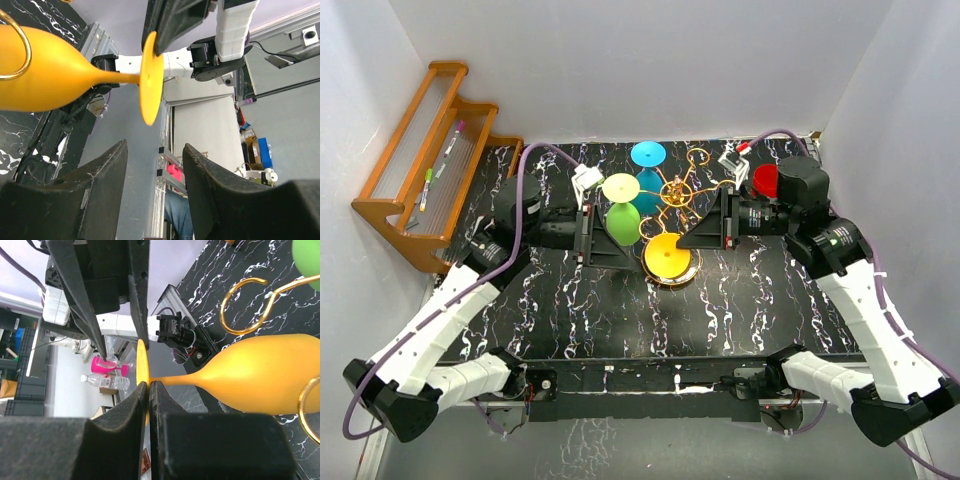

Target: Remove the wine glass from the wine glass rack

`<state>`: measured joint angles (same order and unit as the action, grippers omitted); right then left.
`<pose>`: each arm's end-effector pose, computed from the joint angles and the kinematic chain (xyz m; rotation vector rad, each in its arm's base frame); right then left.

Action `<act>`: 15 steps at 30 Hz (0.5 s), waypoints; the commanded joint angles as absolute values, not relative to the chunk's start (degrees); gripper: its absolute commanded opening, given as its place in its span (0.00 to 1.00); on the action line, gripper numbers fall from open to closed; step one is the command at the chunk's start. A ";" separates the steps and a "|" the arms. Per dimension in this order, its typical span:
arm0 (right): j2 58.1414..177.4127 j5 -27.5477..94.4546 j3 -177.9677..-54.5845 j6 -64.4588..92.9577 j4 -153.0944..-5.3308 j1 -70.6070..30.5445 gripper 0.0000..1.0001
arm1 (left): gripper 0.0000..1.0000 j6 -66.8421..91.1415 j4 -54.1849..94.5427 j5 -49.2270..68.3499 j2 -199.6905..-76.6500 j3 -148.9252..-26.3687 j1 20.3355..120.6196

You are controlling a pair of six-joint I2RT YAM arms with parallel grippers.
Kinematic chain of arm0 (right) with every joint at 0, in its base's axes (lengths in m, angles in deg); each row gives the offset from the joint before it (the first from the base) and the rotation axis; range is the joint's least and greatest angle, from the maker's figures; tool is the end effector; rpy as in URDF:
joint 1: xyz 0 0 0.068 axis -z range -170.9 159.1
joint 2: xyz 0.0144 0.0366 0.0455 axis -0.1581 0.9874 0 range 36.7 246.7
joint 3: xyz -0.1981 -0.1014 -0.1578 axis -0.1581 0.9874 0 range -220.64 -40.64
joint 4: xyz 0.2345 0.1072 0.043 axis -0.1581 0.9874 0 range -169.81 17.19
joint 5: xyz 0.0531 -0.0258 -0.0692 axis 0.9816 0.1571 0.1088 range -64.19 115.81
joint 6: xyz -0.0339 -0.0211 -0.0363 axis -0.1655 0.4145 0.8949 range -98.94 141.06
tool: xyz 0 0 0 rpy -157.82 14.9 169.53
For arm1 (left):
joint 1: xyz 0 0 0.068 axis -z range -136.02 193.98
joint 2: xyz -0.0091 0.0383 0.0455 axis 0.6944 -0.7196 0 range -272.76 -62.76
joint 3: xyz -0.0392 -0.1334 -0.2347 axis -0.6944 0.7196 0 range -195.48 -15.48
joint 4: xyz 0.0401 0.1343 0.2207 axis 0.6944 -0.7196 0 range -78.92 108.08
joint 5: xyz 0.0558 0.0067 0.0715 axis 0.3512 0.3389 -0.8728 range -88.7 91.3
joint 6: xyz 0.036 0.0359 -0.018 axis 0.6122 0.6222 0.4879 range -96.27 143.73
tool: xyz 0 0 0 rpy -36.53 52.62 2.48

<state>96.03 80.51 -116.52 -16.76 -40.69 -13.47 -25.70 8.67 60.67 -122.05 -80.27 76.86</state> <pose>0.1647 0.0999 0.4315 -0.4244 2.1035 1.5877 0.1642 -0.1426 0.4174 0.6769 1.8838 -1.8442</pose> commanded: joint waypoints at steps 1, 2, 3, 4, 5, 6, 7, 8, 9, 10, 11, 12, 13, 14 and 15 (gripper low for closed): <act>95.76 77.07 -118.40 -18.03 -46.28 -16.83 0.08 | 0.46 -22.66 7.50 57.72 -123.71 -84.52 80.23; 95.96 76.33 -118.55 -18.05 -46.40 -17.89 0.08 | 0.45 -22.43 7.48 57.31 -124.39 -84.91 81.27; 96.14 75.56 -118.74 -17.92 -46.38 -18.39 0.08 | 0.44 -22.31 7.46 56.92 -124.78 -85.25 81.69; 96.33 74.94 -118.84 -17.95 -46.41 -19.28 0.08 | 0.44 -22.06 7.07 56.48 -125.24 -85.68 82.30; 96.54 74.35 -119.05 -17.96 -46.41 -19.90 0.08 | 0.44 -21.64 6.66 55.94 -125.52 -86.02 82.76; 96.67 73.88 -119.10 -17.96 -46.40 -20.36 0.08 | 0.43 -21.59 6.43 55.55 -125.78 -86.25 83.30; 96.80 73.37 -119.13 -17.92 -46.47 -20.83 0.08 | 0.42 -21.61 6.54 55.23 -126.01 -86.39 83.69; 96.97 73.14 -119.08 -17.90 -46.62 -21.34 0.08 | 0.41 -21.62 6.62 54.93 -126.18 -86.47 84.11; 97.13 72.92 -119.01 -17.97 -46.78 -21.74 0.08 | 0.39 -21.62 6.65 54.61 -126.36 -86.56 84.55; 97.23 72.57 -118.86 -18.10 -47.03 -22.21 0.08 | 0.36 -21.56 6.53 54.24 -126.61 -86.62 85.03; 97.24 72.38 -118.73 -18.19 -47.21 -22.65 0.08 | 0.32 -21.43 6.33 53.95 -126.85 -86.69 85.43; 97.23 72.13 -118.76 -18.30 -47.36 -22.98 0.08 | 0.26 -21.24 6.08 53.73 -127.10 -86.72 85.92; 97.20 71.90 -118.69 -18.39 -47.37 -23.32 0.08 | 0.18 -21.07 5.93 53.55 -127.30 -86.69 86.43; 97.12 71.83 -118.67 -18.39 -47.38 -23.49 0.08 | 0.08 -20.99 5.78 53.33 -127.45 -86.66 86.84; 96.90 71.83 -118.66 -18.34 -47.28 -23.66 0.08 | 0.00 -20.93 5.61 52.99 -127.47 -86.65 87.23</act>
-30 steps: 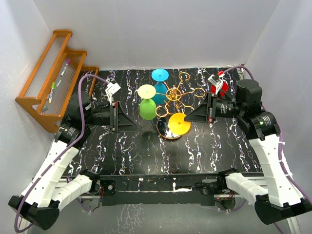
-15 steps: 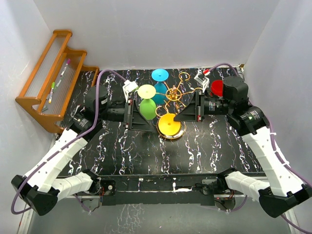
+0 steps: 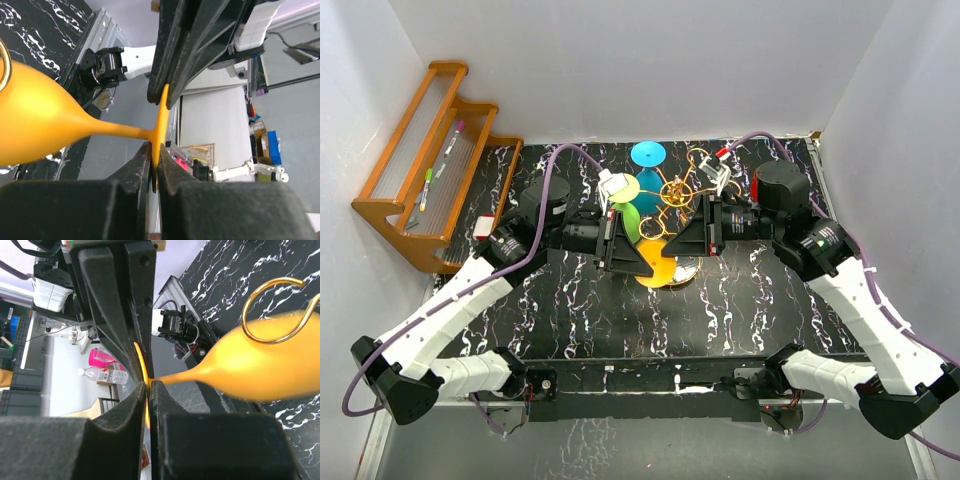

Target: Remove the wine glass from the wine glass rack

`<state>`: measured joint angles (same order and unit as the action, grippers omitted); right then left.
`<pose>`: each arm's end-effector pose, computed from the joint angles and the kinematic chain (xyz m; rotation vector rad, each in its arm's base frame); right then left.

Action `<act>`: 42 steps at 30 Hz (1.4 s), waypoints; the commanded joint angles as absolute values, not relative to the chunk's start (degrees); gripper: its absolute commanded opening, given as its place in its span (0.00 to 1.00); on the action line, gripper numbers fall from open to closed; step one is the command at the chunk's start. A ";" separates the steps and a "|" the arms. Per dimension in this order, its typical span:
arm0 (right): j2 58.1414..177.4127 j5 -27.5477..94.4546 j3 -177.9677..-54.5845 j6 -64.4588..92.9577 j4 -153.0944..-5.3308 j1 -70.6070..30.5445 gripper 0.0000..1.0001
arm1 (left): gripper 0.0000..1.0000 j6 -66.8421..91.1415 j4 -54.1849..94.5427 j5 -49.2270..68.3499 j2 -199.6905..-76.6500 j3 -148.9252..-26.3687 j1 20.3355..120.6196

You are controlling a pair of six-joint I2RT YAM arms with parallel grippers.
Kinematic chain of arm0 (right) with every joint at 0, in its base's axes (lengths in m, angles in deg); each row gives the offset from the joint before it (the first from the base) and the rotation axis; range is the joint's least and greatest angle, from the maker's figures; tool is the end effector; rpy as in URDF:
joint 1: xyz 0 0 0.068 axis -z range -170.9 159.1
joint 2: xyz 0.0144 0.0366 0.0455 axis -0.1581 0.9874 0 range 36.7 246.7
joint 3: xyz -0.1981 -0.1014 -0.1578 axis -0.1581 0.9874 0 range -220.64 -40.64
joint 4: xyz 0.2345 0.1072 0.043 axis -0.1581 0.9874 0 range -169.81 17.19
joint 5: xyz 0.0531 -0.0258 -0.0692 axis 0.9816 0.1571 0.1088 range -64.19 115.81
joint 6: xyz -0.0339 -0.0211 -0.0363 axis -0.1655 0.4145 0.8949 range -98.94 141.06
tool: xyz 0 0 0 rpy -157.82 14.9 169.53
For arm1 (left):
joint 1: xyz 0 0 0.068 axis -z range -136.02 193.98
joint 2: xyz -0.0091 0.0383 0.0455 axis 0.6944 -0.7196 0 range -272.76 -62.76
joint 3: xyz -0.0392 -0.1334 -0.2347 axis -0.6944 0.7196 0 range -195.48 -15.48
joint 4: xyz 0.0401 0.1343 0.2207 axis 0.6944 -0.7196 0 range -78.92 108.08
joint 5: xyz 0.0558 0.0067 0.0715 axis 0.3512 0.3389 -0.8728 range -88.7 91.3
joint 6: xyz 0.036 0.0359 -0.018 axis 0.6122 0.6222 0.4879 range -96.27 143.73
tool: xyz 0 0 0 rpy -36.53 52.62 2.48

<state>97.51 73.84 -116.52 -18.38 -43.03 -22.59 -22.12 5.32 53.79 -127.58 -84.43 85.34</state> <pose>0.1589 0.1292 0.4293 -0.4884 2.1276 1.5816 0.1633 -0.1814 0.4156 0.7341 1.9394 -1.8135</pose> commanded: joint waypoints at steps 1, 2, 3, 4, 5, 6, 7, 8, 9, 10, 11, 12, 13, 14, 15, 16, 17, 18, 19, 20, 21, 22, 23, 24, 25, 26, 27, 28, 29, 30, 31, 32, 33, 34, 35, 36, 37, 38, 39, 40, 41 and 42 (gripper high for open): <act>96.64 71.85 -118.62 -18.30 -47.09 -23.71 0.08 | 0.00 -20.92 5.52 52.78 -127.47 -86.64 87.56; 96.37 71.98 -118.53 -18.12 -46.77 -23.77 0.09 | 0.00 -20.94 5.42 52.47 -127.27 -86.64 87.83; 95.99 72.33 -118.47 -17.89 -46.37 -23.77 0.11 | 0.00 -20.92 5.23 52.11 -127.01 -86.76 88.03; 95.63 73.22 -118.31 -17.45 -45.94 -23.73 0.15 | 0.00 -20.92 4.90 51.72 -126.75 -87.02 88.23; 95.26 74.32 -118.08 -16.86 -45.44 -23.77 0.18 | 0.00 -20.92 4.59 51.53 -126.44 -87.36 88.41; 94.76 75.15 -117.99 -16.17 -44.82 -23.75 0.21 | 0.00 -20.92 4.26 51.24 -126.16 -87.70 88.57; 94.38 76.25 -117.76 -15.44 -44.24 -23.75 0.23 | 0.00 -20.92 4.00 50.97 -125.87 -88.06 88.70; 93.93 77.28 -117.46 -15.14 -44.10 -23.84 0.25 | 0.00 -21.12 3.81 50.70 -125.74 -88.41 88.90; 93.60 78.11 -117.24 -14.86 -44.10 -23.84 0.26 | 0.00 -21.18 3.71 50.40 -125.70 -88.82 89.09; 93.38 78.93 -117.13 -14.69 -44.03 -23.90 0.27 | 0.00 -21.26 3.51 50.16 -125.72 -89.08 89.29; 93.17 79.33 -117.11 -14.63 -43.95 -23.98 0.27 | 0.00 -21.27 3.49 50.02 -125.80 -89.24 89.51; 93.06 79.45 -117.30 -14.41 -43.68 -24.11 0.27 | 0.00 -21.35 3.54 49.95 -125.87 -89.29 89.70; 92.99 79.26 -117.46 -14.30 -43.39 -24.20 0.27 | 0.00 -21.43 3.62 49.84 -126.00 -89.30 89.88; 92.94 79.17 -117.57 -14.23 -43.22 -24.31 0.27 | 0.00 -21.44 3.73 49.73 -126.16 -89.26 90.11; 92.97 79.15 -117.63 -14.22 -43.17 -24.38 0.27 | 0.00 -21.44 3.82 49.59 -126.33 -89.30 90.35; 93.07 79.24 -117.63 -14.26 -43.16 -24.50 0.26 | 0.00 -21.45 3.90 49.44 -126.58 -89.31 90.59; 93.16 79.25 -117.51 -14.27 -43.17 -24.59 0.26 | 0.00 -21.51 4.06 49.32 -126.76 -89.31 90.86; 93.20 79.13 -117.40 -14.27 -43.26 -24.76 0.26 | 0.00 -21.65 4.28 49.24 -126.95 -89.31 91.08; 93.26 79.02 -117.25 -14.22 -43.40 -24.93 0.26 | 0.00 -21.78 4.47 49.08 -127.14 -89.28 91.39; 93.38 78.86 -117.14 -14.27 -43.41 -25.12 0.25 | 0.00 -21.87 4.61 48.93 -127.29 -89.42 91.62; 93.46 78.62 -116.99 -14.18 -43.38 -25.44 0.25 | 0.00 -21.88 4.58 48.74 -127.50 -89.65 91.84; 93.43 78.43 -116.74 -14.11 -43.35 -25.71 0.24 | 0.00 -21.89 4.51 48.62 -127.67 -89.78 92.02; 93.47 78.26 -116.57 -14.09 -43.34 -25.91 0.23 | 0.00 -21.89 4.51 48.47 -127.75 -89.87 92.17; 93.47 78.15 -116.35 -14.08 -43.33 -26.14 0.20 | 0.00 -21.89 4.47 48.31 -127.87 -90.04 92.22; 93.35 78.09 -116.19 -13.97 -43.31 -26.37 0.17 | 0.00 -21.89 4.35 48.18 -128.02 -90.21 92.31; 93.22 78.03 -116.14 -14.00 -43.23 -26.55 0.14 | 0.00 -21.85 4.22 48.07 -128.17 -90.41 92.32; 93.12 77.90 -116.06 -14.00 -43.18 -26.70 0.11 | 0.00 -21.88 4.10 48.02 -128.35 -90.59 92.32; 93.06 77.84 -116.11 -13.88 -42.97 -26.87 0.09 | 0.00 -21.96 4.15 48.02 -128.60 -90.76 92.33; 93.05 77.78 -116.16 -13.73 -42.67 -27.00 0.08 | 0.00 -22.09 4.05 47.80 -128.78 -91.03 92.46; 93.04 77.56 -116.35 -13.43 -42.19 -27.11 0.08 | 0.00 -22.14 3.97 47.53 -128.97 -91.25 92.53; 92.97 77.01 -116.89 -12.90 -41.30 -27.26 0.08 | 0.01 -22.23 3.62 47.19 -129.03 -91.62 92.58; 92.86 76.34 -117.56 -12.22 -40.02 -27.29 0.08 | 0.09 -22.13 2.88 46.52 -129.05 -92.12 92.58; 92.74 75.56 -118.39 -11.40 -38.87 -27.27 0.08 | 0.15 -21.86 1.75 45.64 -128.87 -92.93 92.58; 92.62 74.58 -119.94 -10.47 -37.48 -27.29 0.08 | 0.21 -21.68 0.43 44.39 -128.62 -93.81 92.58; 92.60 73.36 -121.24 -9.46 -36.05 -27.29 0.08 | 0.35 -21.67 -0.99 43.26 -128.09 -94.55 92.54; 92.60 72.39 -122.69 -8.60 -34.68 -27.27 0.08 | 0.42 -21.71 -2.44 42.25 -127.49 -95.30 92.55; 92.66 71.98 -123.86 -7.81 -33.58 -27.24 0.08 | 0.48 -21.78 -3.62 41.62 -126.71 -95.93 92.57; 92.79 71.88 -125.16 -7.13 -32.78 -27.25 0.08 | 0.51 -22.06 -4.73 40.98 -125.72 -96.46 92.58; 92.96 71.91 -126.21 -6.76 -32.18 -27.29 0.08 | 0.52 -22.42 -5.79 39.88 -124.53 -96.96 92.58; 93.20 72.32 -127.19 -6.17 -31.69 -27.24 0.08 | 0.52 -22.68 -6.96 38.52 -123.18 -97.34 92.58; 93.44 73.13 -128.07 -5.82 -31.45 -27.28 0.08 | 0.52 -22.94 -8.11 37.34 -121.84 -97.73 92.58; 93.69 73.97 -128.80 -5.57 -31.47 -27.29 0.08 | 0.52 -23.25 -9.02 36.24 -120.31 -98.00 92.58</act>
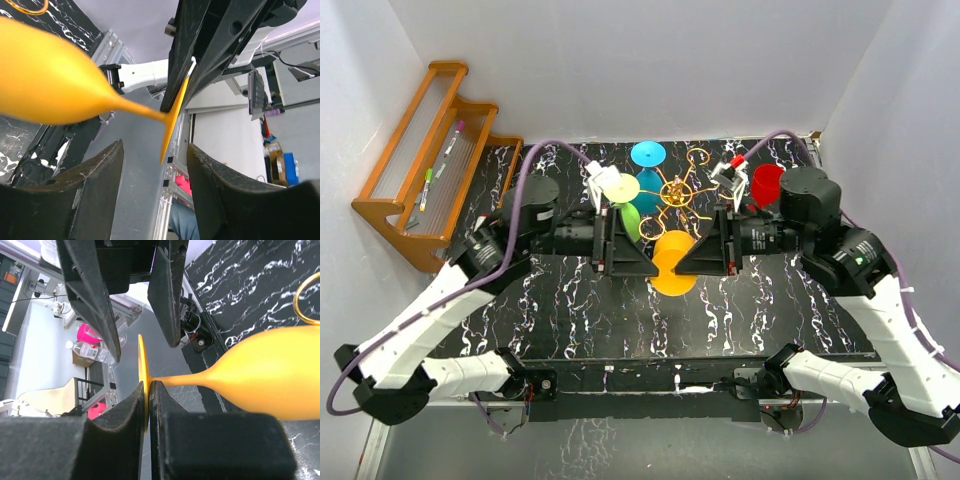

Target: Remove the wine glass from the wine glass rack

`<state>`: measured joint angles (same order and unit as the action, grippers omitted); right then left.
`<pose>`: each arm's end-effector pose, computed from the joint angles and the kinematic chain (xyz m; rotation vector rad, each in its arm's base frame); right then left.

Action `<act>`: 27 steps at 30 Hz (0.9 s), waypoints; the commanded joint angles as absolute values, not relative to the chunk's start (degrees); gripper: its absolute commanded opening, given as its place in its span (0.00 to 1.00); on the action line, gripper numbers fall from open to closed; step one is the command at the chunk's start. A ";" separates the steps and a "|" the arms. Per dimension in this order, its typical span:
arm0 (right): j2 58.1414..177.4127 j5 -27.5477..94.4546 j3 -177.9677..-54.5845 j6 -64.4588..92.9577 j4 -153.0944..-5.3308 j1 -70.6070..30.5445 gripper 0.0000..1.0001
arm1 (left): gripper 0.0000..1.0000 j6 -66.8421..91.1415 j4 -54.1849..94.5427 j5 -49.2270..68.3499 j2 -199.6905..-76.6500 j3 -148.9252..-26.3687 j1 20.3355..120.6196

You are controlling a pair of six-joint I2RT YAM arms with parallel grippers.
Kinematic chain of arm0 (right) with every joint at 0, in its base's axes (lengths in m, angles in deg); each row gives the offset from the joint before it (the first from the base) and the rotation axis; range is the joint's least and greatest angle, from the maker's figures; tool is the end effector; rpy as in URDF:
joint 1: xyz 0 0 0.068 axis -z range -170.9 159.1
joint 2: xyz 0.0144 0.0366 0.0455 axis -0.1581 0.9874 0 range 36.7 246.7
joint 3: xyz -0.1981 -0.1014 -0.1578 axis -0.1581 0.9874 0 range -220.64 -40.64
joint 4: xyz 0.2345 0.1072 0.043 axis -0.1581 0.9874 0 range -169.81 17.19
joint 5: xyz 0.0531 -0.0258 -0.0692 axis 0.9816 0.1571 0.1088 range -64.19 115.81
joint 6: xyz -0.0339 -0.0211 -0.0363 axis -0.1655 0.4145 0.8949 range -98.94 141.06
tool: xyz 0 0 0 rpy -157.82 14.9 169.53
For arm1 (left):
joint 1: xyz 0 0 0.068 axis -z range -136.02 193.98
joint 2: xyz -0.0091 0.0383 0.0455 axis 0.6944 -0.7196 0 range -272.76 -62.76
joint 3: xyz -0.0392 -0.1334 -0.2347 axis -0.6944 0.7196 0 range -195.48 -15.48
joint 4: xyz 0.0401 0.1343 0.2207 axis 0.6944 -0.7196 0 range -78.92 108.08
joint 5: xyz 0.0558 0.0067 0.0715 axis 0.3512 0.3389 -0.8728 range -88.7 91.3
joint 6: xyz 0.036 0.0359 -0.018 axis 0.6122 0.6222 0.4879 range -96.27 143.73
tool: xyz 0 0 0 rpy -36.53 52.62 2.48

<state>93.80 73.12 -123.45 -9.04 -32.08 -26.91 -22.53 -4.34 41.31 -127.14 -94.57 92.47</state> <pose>0.1159 0.1166 0.4586 -0.7170 2.0361 1.5214 0.1340 -0.1859 0.4582 0.6575 1.9351 -1.7322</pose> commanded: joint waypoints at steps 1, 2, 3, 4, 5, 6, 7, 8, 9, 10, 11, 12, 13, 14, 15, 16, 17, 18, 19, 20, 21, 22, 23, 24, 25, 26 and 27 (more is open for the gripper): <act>93.85 74.80 -129.67 -5.27 -31.47 -27.26 0.08 | 0.52 -23.73 -9.62 35.25 -118.69 -98.13 92.58; 94.15 75.38 -130.63 -4.85 -31.40 -27.29 0.08 | 0.52 -24.28 -10.12 34.20 -117.34 -98.17 92.58; 94.44 75.76 -131.89 -4.36 -31.26 -27.29 0.08 | 0.52 -24.70 -10.56 33.23 -115.33 -98.18 92.58; 94.78 75.89 -133.56 -3.57 -31.02 -27.24 0.08 | 0.52 -25.30 -10.92 32.35 -114.04 -98.00 92.56; 95.43 75.79 -135.31 -2.76 -30.82 -27.27 0.08 | 0.51 -25.71 -11.07 31.42 -113.03 -97.81 92.58; 95.94 75.66 -137.31 -1.91 -30.89 -27.29 0.08 | 0.51 -26.01 -11.39 30.74 -112.09 -97.63 92.58; 96.43 75.31 -139.27 -0.70 -31.17 -27.27 0.08 | 0.51 -26.09 -11.82 30.19 -111.37 -97.55 92.58; 96.90 74.77 -141.03 0.55 -31.83 -27.21 0.08 | 0.51 -26.22 -12.08 29.87 -110.76 -97.25 92.58; 97.31 73.47 -143.08 1.71 -32.59 -27.23 0.08 | 0.51 -26.38 -12.17 29.55 -110.28 -96.89 92.58; 97.78 71.90 -144.36 2.93 -33.32 -27.27 0.08 | 0.51 -26.56 -12.28 29.18 -109.81 -96.49 92.58; 98.24 70.82 -145.65 4.46 -34.03 -27.27 0.08 | 0.51 -26.69 -12.28 28.88 -109.46 -96.06 92.56; 98.68 69.19 -146.69 6.40 -34.89 -27.29 0.08 | 0.51 -26.86 -12.28 28.49 -109.11 -95.60 92.57; 98.81 66.40 -147.05 8.10 -35.94 -27.26 0.08 | 0.51 -26.97 -12.32 27.99 -108.78 -95.21 92.58; 98.71 64.13 -146.80 10.11 -37.38 -27.22 0.08 | 0.51 -27.06 -12.41 27.41 -108.45 -94.74 92.58; 98.59 62.47 -146.09 12.78 -38.75 -27.22 0.08 | 0.51 -27.14 -12.42 26.62 -108.16 -94.25 92.58; 98.08 60.18 -144.45 16.54 -40.39 -27.28 0.08 | 0.51 -27.31 -12.42 25.74 -107.79 -93.72 92.58; 97.18 57.65 -142.08 19.41 -42.68 -27.25 0.08 | 0.51 -27.66 -12.38 24.68 -107.46 -93.14 92.58; 96.22 55.72 -139.45 22.43 -44.79 -27.27 0.08 | 0.51 -28.11 -12.33 23.56 -107.19 -92.57 92.58; 95.04 53.95 -136.17 25.73 -47.47 -27.23 0.08 | 0.51 -28.51 -12.37 22.63 -107.09 -92.16 92.58; 93.47 52.41 -132.33 28.92 -50.83 -27.28 0.08 | 0.51 -29.04 -12.56 21.51 -107.11 -91.79 92.58; 91.70 50.98 -128.03 31.85 -54.56 -27.29 0.08 | 0.51 -29.80 -12.52 20.60 -107.26 -91.51 92.58; 89.64 49.72 -123.53 34.77 -59.00 -27.28 0.08 | 0.51 -30.58 -12.26 19.97 -107.61 -91.14 92.58; 88.02 48.87 -119.96 37.40 -62.52 -27.26 0.08 | 0.51 -31.37 -12.06 19.13 -107.98 -91.00 92.58; 86.51 48.46 -116.60 40.75 -65.25 -27.24 0.08 | 0.51 -32.39 -11.86 18.57 -108.48 -90.98 92.58; 85.10 48.78 -113.79 44.31 -67.71 -27.26 0.08 | 0.51 -33.32 -11.73 18.05 -109.00 -91.01 92.58; 83.46 49.01 -110.36 47.39 -70.57 -27.28 0.08 | 0.51 -34.29 -11.42 17.56 -109.38 -90.94 92.58; 81.05 48.51 -107.15 49.84 -74.20 -27.29 0.08 | 0.52 -35.41 -10.90 17.08 -109.65 -90.66 92.58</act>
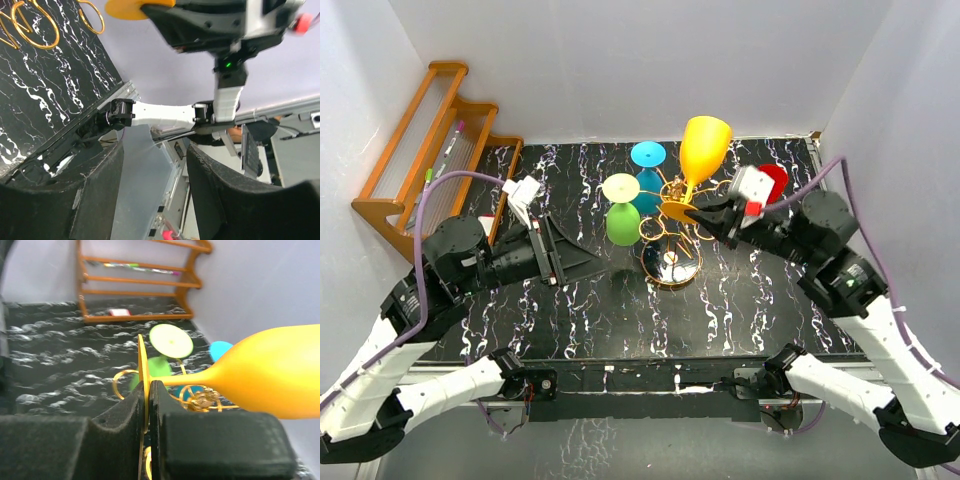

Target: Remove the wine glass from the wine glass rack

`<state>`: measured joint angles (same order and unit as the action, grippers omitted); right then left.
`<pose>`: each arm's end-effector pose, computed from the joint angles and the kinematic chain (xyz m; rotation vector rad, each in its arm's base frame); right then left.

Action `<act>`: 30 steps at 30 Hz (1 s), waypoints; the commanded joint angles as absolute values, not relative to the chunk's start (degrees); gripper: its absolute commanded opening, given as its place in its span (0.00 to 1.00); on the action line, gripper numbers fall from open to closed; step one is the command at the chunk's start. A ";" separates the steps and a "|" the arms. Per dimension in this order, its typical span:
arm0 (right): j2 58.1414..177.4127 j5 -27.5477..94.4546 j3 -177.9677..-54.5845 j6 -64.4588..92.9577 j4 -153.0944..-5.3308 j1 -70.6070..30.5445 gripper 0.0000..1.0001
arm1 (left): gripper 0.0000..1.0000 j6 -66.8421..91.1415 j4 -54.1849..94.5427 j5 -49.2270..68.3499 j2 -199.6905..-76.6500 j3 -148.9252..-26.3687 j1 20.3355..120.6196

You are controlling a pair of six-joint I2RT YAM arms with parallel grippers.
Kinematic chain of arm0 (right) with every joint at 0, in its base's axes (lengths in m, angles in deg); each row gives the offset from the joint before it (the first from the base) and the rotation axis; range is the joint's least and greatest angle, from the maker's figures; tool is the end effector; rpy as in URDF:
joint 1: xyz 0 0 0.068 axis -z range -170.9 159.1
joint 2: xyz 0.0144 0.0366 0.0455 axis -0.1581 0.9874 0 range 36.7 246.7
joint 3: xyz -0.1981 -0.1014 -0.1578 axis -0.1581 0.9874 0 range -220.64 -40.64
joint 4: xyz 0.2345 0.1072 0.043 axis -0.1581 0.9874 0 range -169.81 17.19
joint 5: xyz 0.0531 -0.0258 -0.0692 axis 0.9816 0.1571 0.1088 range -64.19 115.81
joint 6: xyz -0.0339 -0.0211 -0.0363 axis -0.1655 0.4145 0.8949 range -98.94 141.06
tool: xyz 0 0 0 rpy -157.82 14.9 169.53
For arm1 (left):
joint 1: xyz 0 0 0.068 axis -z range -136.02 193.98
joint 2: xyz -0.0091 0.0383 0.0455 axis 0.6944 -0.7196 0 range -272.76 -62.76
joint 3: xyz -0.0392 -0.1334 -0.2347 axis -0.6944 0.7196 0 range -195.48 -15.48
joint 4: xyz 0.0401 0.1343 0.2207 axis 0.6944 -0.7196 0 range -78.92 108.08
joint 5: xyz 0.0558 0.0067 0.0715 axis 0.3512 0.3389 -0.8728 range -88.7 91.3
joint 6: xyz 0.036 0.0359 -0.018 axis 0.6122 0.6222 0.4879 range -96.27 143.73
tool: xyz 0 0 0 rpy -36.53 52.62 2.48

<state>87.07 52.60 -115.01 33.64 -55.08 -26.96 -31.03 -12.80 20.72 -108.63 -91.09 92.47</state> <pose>0.1173 0.1053 0.4699 -0.9901 1.2884 0.6866 0.0751 -0.1028 0.4745 0.2074 1.8515 -1.6073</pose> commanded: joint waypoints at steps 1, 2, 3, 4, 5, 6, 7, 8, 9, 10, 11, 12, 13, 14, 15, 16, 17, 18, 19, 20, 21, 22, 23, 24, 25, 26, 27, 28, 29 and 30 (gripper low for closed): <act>79.51 48.32 -104.45 51.87 -77.97 -27.25 0.08 | 0.52 -36.65 -10.16 16.55 -109.87 -90.28 92.63; 78.40 48.44 -101.96 54.47 -79.65 -27.29 0.08 | 0.52 -37.76 -9.57 16.20 -110.06 -89.82 92.59; 77.60 49.23 -100.88 56.64 -80.61 -27.25 0.08 | 0.52 -39.00 -8.86 15.85 -110.17 -89.25 92.57; 77.19 50.10 -100.38 58.51 -81.13 -27.29 0.08 | 0.52 -39.94 -8.15 15.67 -110.31 -88.77 92.58; 76.94 51.58 -100.07 60.51 -81.14 -27.33 0.08 | 0.51 -40.75 -7.75 15.57 -110.54 -88.48 92.58; 76.70 52.69 -99.75 62.34 -81.22 -27.44 0.08 | 0.51 -41.32 -7.58 15.28 -110.79 -88.31 92.56; 76.42 53.21 -99.44 63.62 -81.65 -27.60 0.08 | 0.51 -41.51 -7.33 15.07 -111.17 -88.36 92.58; 76.27 53.94 -99.25 64.84 -81.63 -27.68 0.08 | 0.51 -41.73 -7.14 15.10 -111.64 -88.40 92.52; 76.18 54.37 -99.14 65.77 -81.65 -27.79 0.08 | 0.51 -41.89 -6.84 15.34 -112.12 -88.47 92.57; 76.04 54.78 -98.91 66.61 -81.73 -27.94 0.08 | 0.51 -41.99 -6.63 15.58 -112.60 -88.55 92.58; 76.03 55.57 -98.57 68.37 -81.70 -28.09 0.08 | 0.51 -42.15 -6.62 15.65 -112.96 -88.71 92.56; 76.11 56.31 -98.42 69.32 -81.41 -28.31 0.08 | 0.51 -42.33 -6.45 15.75 -113.35 -88.75 92.55; 76.41 56.72 -98.39 69.67 -81.21 -28.62 0.08 | 0.51 -42.87 -5.93 16.02 -113.61 -88.71 92.58; 76.73 56.87 -98.46 70.09 -80.92 -28.91 0.08 | 0.51 -43.25 -5.40 15.97 -113.81 -88.72 92.57; 76.97 57.06 -98.36 70.82 -80.61 -29.14 0.08 | 0.51 -43.41 -5.02 15.75 -113.97 -89.02 92.54; 77.22 57.22 -98.24 71.71 -80.41 -29.41 0.08 | 0.51 -43.49 -5.00 15.40 -114.18 -89.57 92.58; 77.42 57.08 -97.94 72.10 -80.53 -29.71 0.08 | 0.51 -43.47 -5.11 14.95 -114.26 -90.03 92.58; 77.55 56.77 -97.77 72.17 -80.78 -30.04 0.08 | 0.51 -43.49 -4.98 14.62 -114.32 -90.35 92.56; 77.64 56.51 -97.69 72.25 -81.04 -30.18 0.08 | 0.51 -43.52 -4.96 14.19 -114.24 -90.70 92.58; 77.76 56.39 -97.67 72.55 -81.09 -30.23 0.08 | 0.51 -43.50 -4.95 13.69 -114.11 -90.91 92.58; 77.82 56.44 -97.64 72.74 -81.34 -30.35 0.08 | 0.51 -43.62 -4.81 13.22 -113.92 -90.85 92.58; 77.89 56.66 -97.57 72.68 -81.49 -30.50 0.08 | 0.51 -43.91 -4.47 12.73 -113.66 -90.61 92.57; 77.98 56.72 -97.51 72.74 -81.62 -30.61 0.08 | 0.51 -44.26 -3.78 12.20 -113.32 -90.17 92.58; 78.19 56.89 -97.53 72.72 -81.65 -30.76 0.08 | 0.50 -44.73 -2.64 11.78 -113.03 -89.40 92.52; 78.41 57.04 -97.60 73.09 -81.47 -30.93 0.08 | 0.50 -45.34 -1.53 11.50 -112.76 -88.59 92.57; 78.64 57.13 -97.62 73.39 -81.28 -31.12 0.08 | 0.50 -45.86 -0.15 11.42 -112.81 -88.04 92.58; 78.89 57.20 -97.60 73.44 -81.27 -31.35 0.08 | 0.50 -46.06 0.86 11.36 -113.14 -88.03 92.58; 79.16 57.30 -97.68 73.52 -81.25 -31.58 0.08 | 0.50 -45.98 1.04 11.17 -114.05 -88.55 92.54; 79.49 57.47 -97.79 73.57 -81.18 -31.78 0.08 | 0.50 -45.62 0.84 10.93 -114.97 -89.44 92.58; 79.81 57.47 -97.92 73.46 -81.13 -31.85 0.08 | 0.50 -45.16 0.77 10.81 -116.05 -90.52 92.58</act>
